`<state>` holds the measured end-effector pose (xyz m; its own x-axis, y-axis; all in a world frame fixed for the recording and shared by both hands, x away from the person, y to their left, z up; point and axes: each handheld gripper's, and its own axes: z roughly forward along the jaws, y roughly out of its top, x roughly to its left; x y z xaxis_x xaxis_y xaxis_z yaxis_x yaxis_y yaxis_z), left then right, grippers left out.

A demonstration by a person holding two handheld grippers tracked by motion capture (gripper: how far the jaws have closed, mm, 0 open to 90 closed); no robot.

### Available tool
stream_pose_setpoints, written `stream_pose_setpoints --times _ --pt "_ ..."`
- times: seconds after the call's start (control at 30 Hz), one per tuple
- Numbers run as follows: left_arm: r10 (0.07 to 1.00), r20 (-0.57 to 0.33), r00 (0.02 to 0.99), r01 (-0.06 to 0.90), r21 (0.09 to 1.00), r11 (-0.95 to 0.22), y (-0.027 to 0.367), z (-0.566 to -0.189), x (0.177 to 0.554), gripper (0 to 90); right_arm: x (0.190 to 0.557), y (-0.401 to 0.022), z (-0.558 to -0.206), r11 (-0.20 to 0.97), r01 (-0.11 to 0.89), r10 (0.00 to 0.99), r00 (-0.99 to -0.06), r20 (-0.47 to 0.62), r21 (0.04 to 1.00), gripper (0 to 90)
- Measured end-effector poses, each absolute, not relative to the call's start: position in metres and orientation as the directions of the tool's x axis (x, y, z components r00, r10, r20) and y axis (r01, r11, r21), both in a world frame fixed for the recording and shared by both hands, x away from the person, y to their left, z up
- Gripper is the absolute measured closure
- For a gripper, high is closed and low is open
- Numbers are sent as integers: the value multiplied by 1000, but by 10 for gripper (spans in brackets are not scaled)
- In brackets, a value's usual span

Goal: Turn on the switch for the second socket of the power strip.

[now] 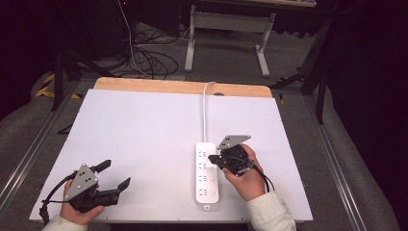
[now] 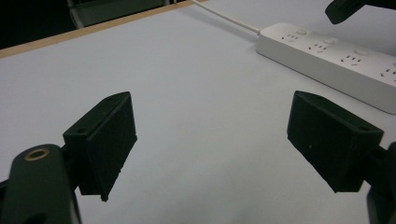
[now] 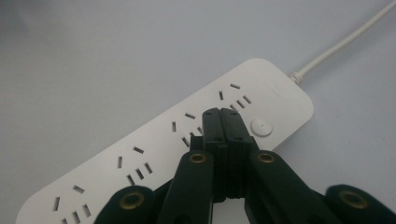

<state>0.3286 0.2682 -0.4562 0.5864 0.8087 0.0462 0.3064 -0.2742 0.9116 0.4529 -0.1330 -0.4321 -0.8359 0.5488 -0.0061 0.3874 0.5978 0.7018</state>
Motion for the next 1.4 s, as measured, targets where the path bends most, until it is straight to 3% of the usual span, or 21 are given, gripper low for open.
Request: stream_pose_setpoints --times 0.7,1.4 --pt "810 40 585 313 910 -271 268 -457 329 159 456 -128 -443 651 435 552 -834 5 622 900" --pt "809 39 586 313 911 -271 268 -457 329 159 454 -126 -445 665 423 548 -836 -18 615 900"
